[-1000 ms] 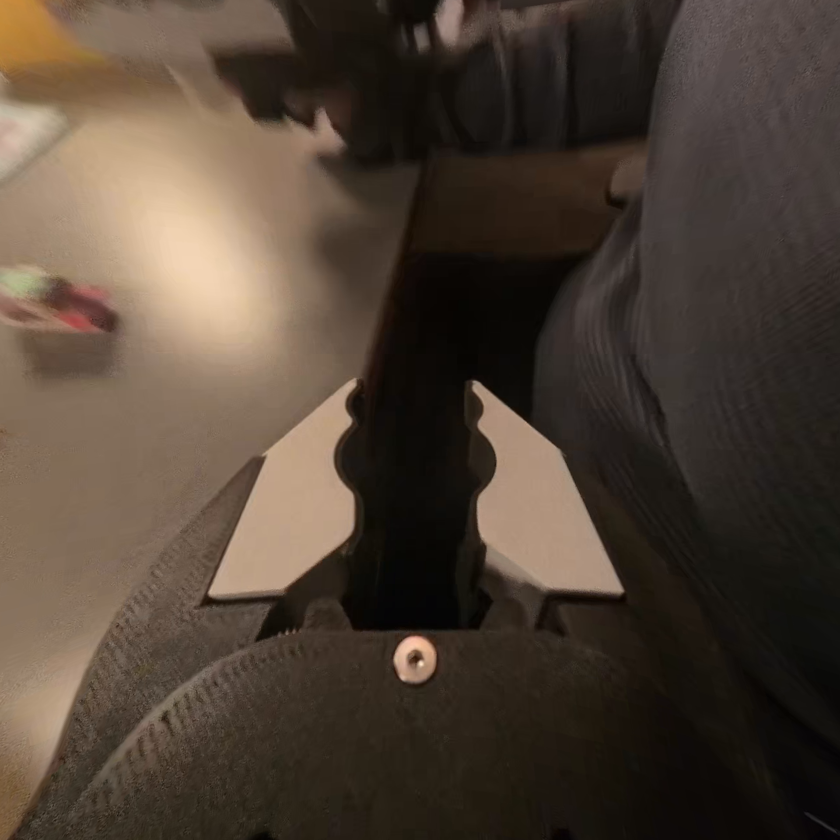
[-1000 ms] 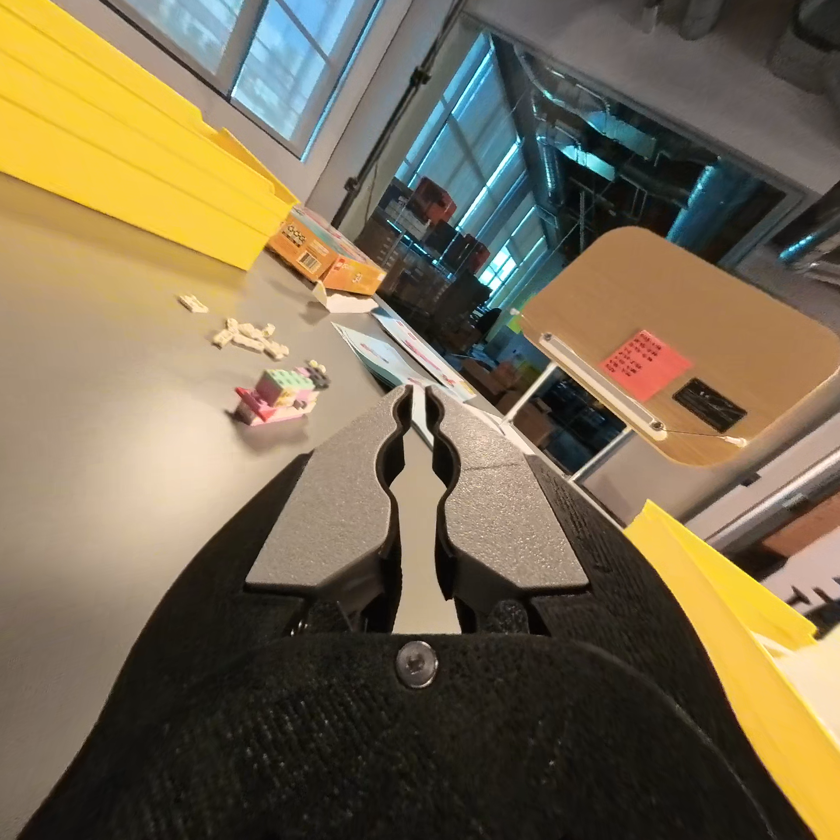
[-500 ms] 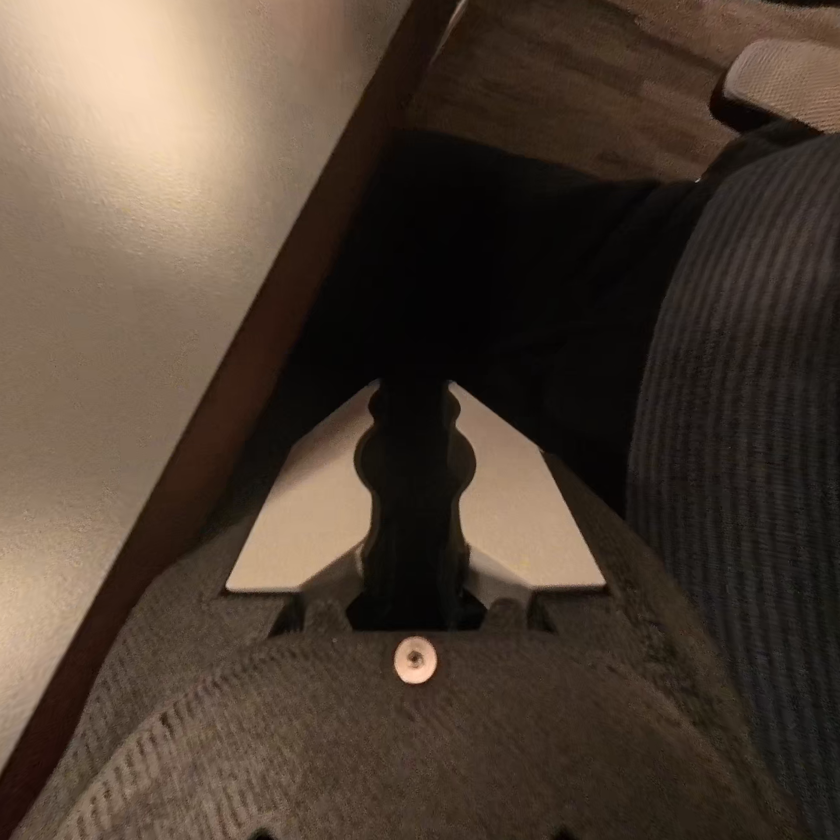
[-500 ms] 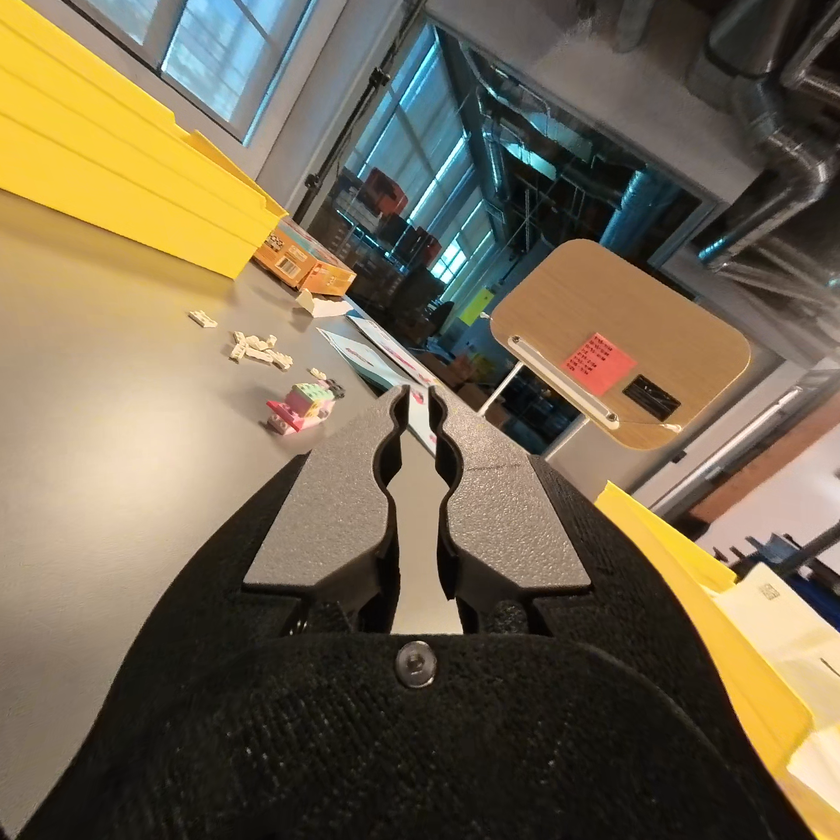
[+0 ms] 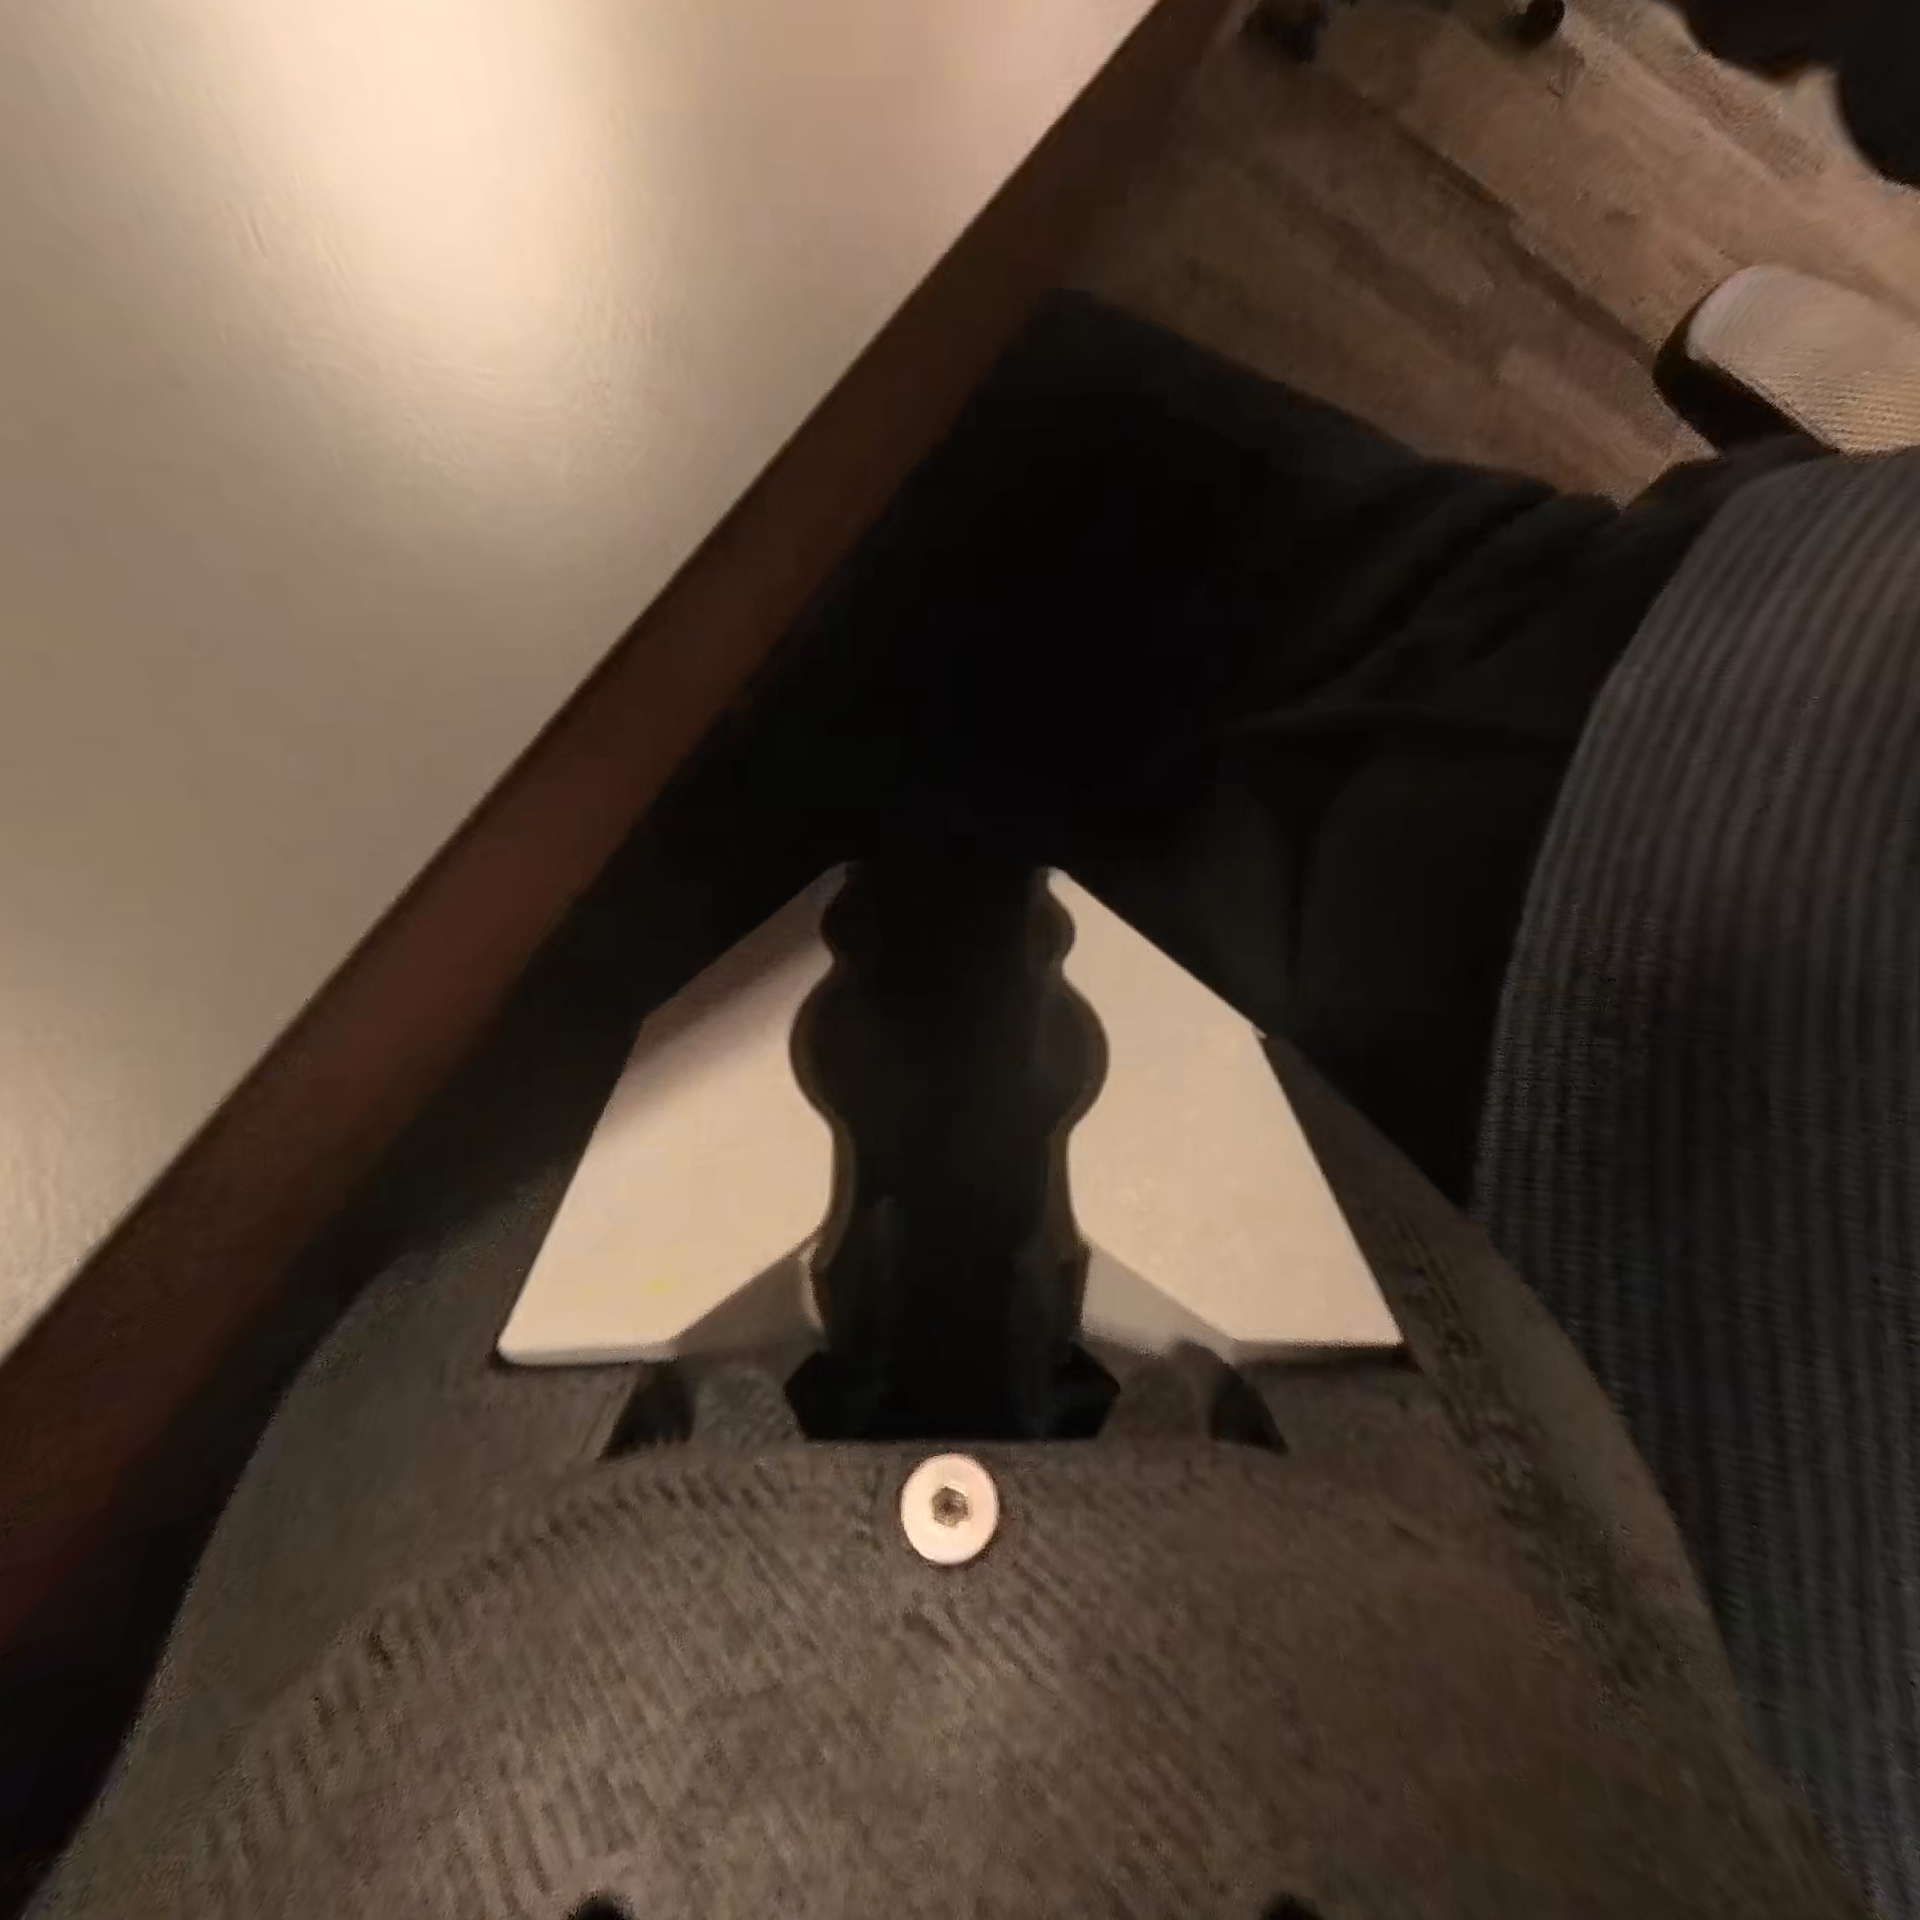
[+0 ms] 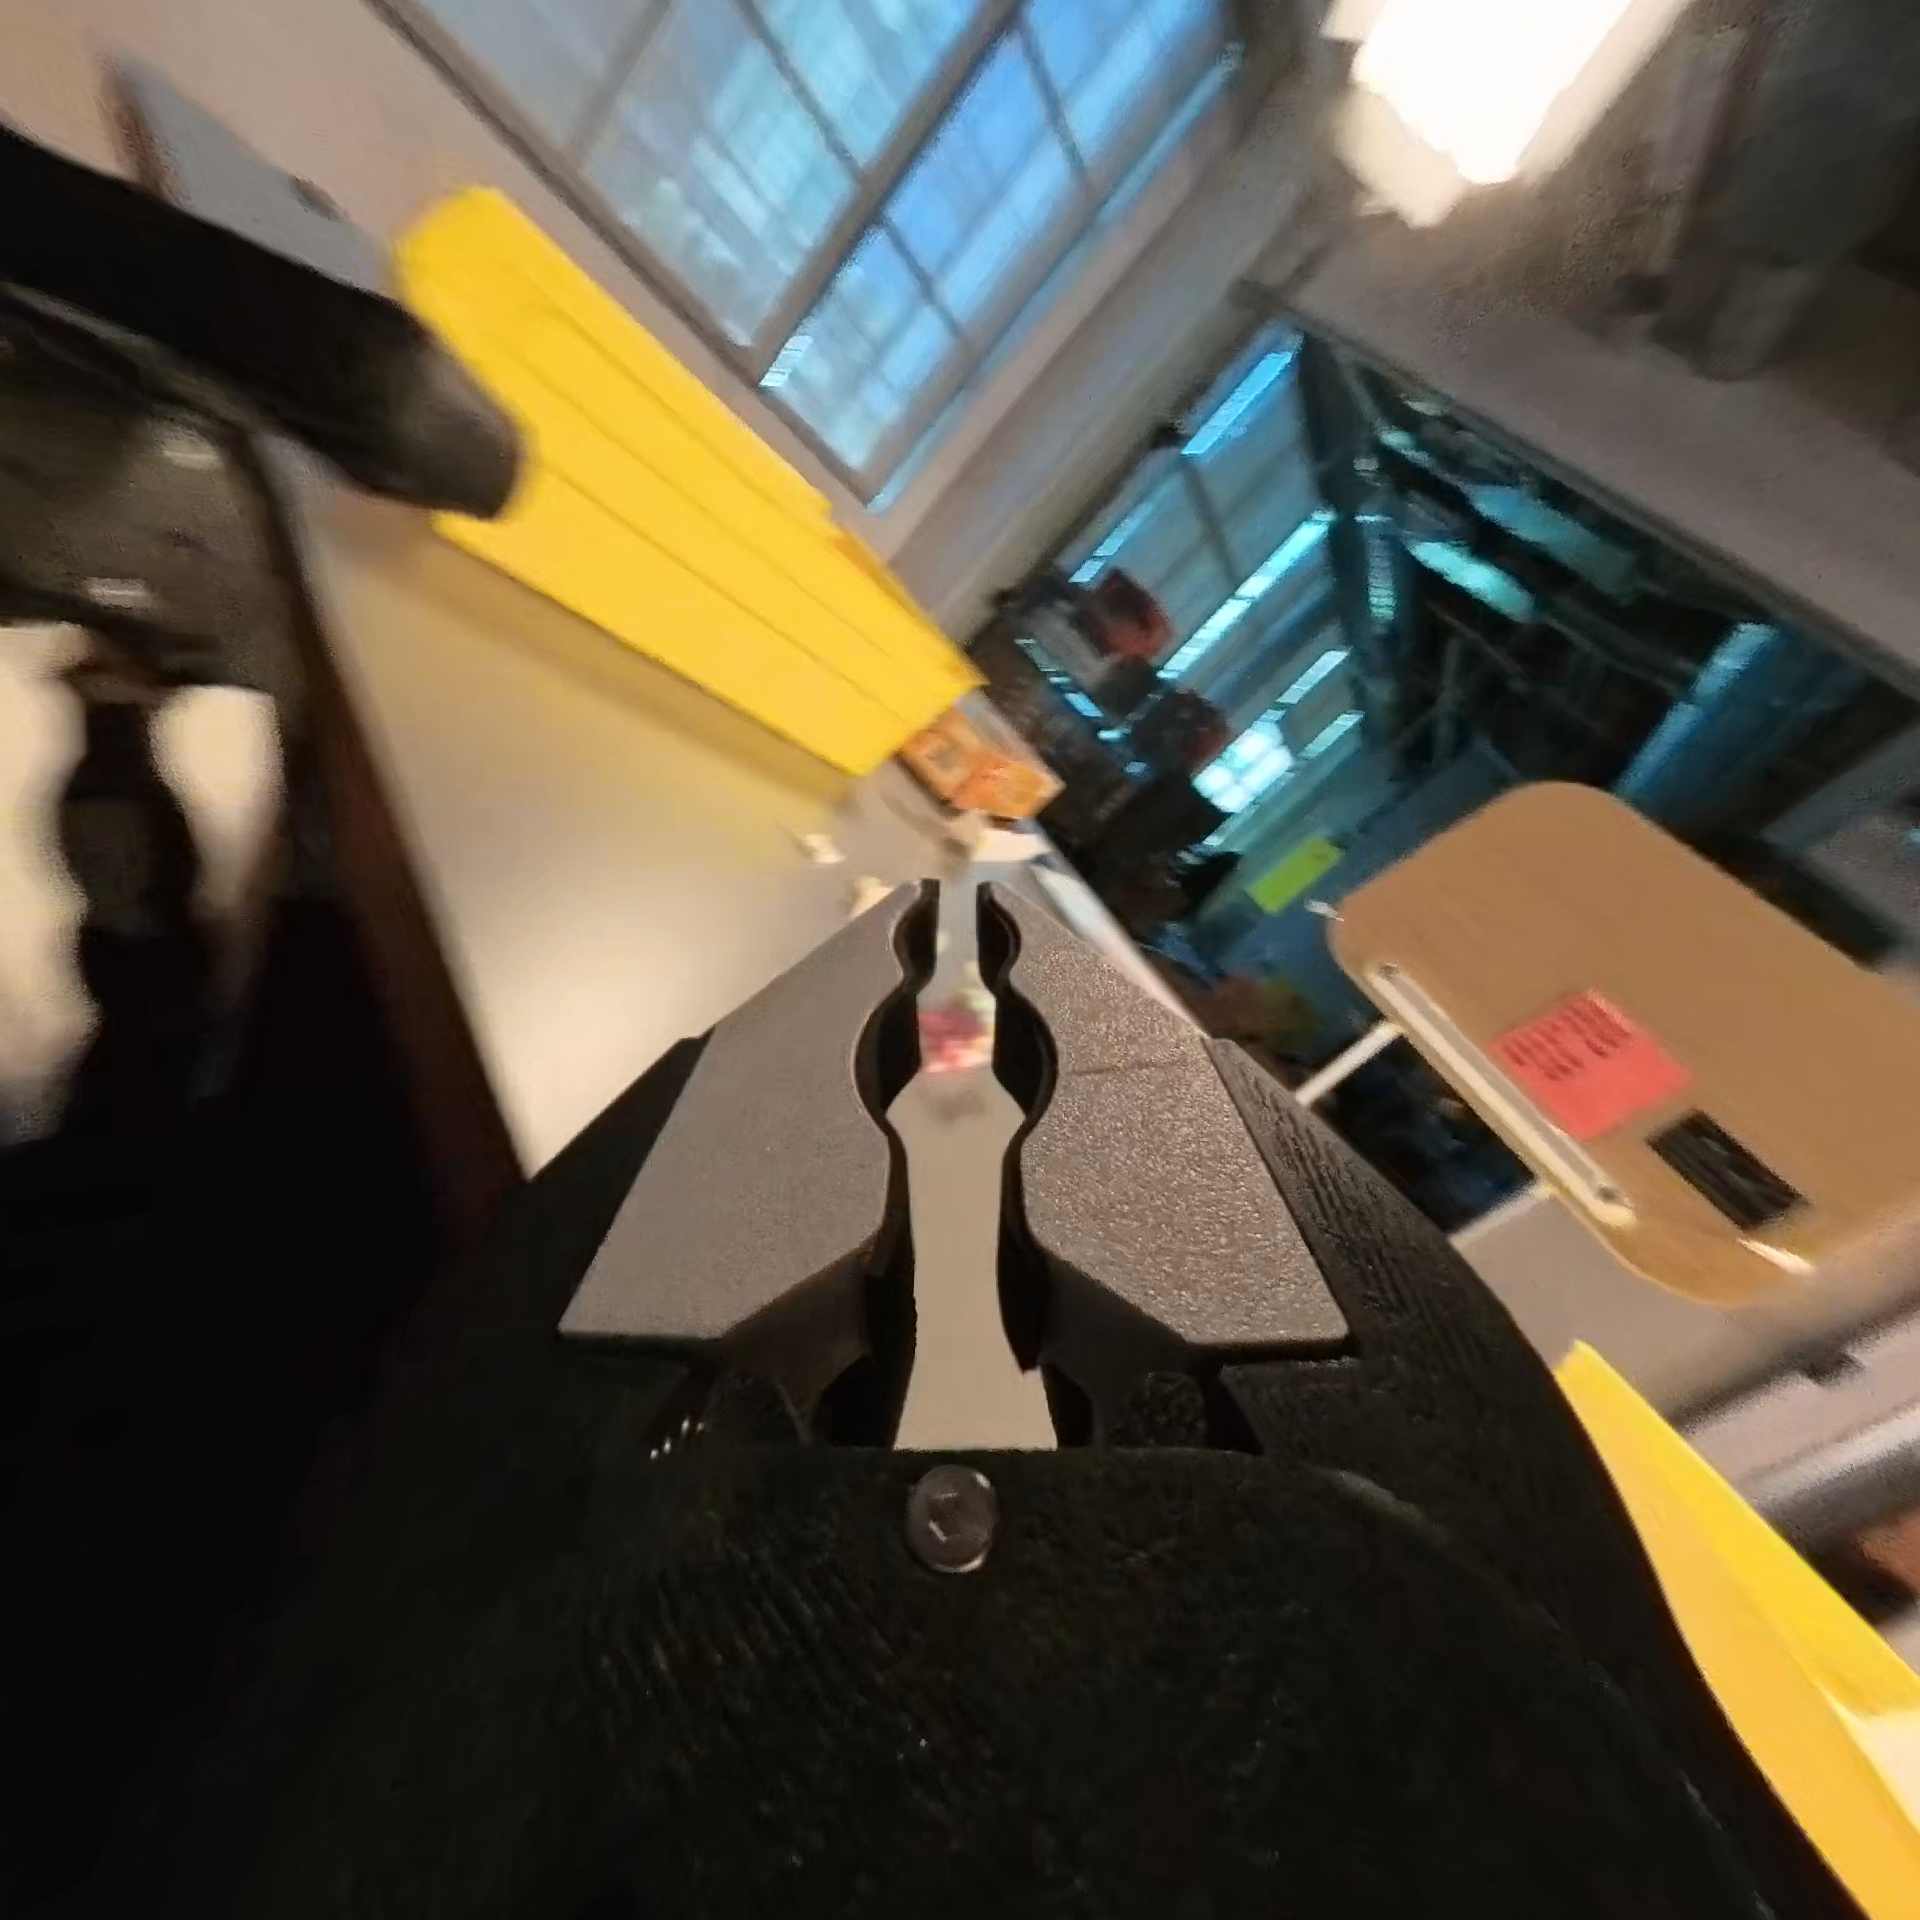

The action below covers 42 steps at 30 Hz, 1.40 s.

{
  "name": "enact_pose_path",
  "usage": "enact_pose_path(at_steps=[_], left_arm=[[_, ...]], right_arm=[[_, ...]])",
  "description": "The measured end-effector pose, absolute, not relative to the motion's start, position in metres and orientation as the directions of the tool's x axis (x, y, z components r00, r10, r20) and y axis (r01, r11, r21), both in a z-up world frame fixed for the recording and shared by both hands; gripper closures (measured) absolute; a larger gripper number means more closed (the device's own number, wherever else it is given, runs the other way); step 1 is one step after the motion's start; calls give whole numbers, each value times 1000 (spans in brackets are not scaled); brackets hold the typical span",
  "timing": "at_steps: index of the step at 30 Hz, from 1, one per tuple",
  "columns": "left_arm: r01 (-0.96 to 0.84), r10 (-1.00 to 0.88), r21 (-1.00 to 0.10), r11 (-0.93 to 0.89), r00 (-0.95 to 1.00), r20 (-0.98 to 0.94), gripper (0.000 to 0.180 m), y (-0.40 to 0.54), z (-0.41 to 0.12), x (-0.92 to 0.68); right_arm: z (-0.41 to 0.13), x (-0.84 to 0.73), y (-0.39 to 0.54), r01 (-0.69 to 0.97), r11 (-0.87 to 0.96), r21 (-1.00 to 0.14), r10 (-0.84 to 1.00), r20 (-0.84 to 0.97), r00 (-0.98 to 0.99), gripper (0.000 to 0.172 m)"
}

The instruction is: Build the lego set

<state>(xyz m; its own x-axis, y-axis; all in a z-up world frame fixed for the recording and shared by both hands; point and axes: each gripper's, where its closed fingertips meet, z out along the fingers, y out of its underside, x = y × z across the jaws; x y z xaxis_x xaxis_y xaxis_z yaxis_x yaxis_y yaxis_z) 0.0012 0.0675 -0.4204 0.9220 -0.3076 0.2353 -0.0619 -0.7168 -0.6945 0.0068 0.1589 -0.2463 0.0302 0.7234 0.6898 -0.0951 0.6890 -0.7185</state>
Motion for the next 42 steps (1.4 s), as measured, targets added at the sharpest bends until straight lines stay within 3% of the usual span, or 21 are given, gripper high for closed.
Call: enact_pose_path(at_steps=[5,9,12,15,24,31,37,42], left_arm=[[-106,-305,-704,-702,938,163,125,58,-420,11],[-232,-336,-584,-778,939,74,112,43,-438,25],[-321,-349,-519,-792,936,-45,136,33,-442,23],[-303,-342,-512,-804,940,-18,156,26,-441,26],[-276,-351,-545,-792,936,35,177,-21,-441,31],[-265,-362,-591,-762,931,48,178,-38,-442,32],[-228,-357,-628,-744,930,85,179,-37,-442,31],[-158,-321,-645,-748,936,144,179,-40,-443,29]], right_arm=[[-333,47,104,144,558,-817,795,476,-376,166],[-397,64,79,384,485,-786,791,207,-576,155],[-422,68,60,486,476,-733,750,50,-659,148],[-428,63,49,524,483,-702,719,-24,-695,146],[-448,62,15,602,563,-566,639,-162,-752,149],[-463,61,-12,640,654,-403,635,-167,-754,164],[-495,67,2,661,748,-48,659,-53,-750,162],[-506,62,2,657,752,55,660,-61,-749,163]])
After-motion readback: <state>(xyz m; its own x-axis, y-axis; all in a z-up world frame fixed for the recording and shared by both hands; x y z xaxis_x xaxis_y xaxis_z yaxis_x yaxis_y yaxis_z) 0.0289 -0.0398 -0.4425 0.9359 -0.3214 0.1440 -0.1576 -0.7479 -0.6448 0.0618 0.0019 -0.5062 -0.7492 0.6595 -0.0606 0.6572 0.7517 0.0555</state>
